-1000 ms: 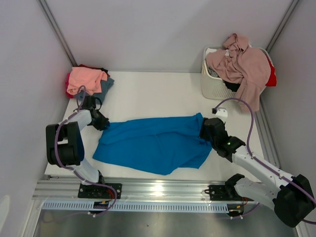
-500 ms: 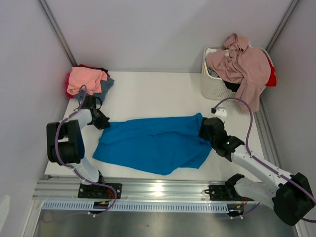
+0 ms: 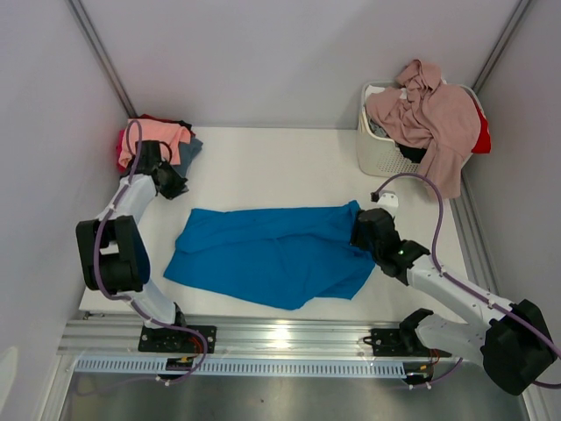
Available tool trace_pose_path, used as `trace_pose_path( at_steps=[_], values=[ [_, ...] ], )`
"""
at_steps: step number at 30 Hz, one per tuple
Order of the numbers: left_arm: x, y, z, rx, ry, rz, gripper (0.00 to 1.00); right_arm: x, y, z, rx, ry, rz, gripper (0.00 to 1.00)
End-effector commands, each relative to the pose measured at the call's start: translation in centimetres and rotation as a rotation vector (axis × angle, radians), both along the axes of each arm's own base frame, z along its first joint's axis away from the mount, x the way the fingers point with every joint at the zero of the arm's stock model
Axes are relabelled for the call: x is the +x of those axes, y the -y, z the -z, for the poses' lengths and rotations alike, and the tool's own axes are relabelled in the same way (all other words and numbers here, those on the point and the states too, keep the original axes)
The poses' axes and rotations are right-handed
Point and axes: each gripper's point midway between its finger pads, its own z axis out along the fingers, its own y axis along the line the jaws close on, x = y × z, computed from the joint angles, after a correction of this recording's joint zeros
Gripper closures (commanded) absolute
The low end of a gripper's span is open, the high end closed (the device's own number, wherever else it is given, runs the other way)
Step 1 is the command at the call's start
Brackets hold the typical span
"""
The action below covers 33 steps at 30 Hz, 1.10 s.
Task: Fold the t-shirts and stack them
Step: Fold the flattened tshirt in 1/3 of the way
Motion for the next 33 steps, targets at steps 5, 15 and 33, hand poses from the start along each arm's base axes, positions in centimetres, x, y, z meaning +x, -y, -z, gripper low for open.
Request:
trace_pose_path(
  at_steps=[5, 15, 33],
  values=[
    [2.1, -0.8, -0.9, 0.014, 0.011, 0.006, 1.0, 0.5, -0.3, -1.2, 0.014, 0.04, 0.006, 0.44],
    [-0.1, 0.2, 2.6, -0.045, -0.054, 0.006, 0.89, 0.5, -0.3, -1.4, 0.003, 0.045, 0.007, 0.44],
    [-2.4, -0.7, 5.9, -0.023, -0.175, -0.011, 0.74, 0.1, -0.3, -1.1, 0.01, 0.043, 0.0, 0.44]
  ],
)
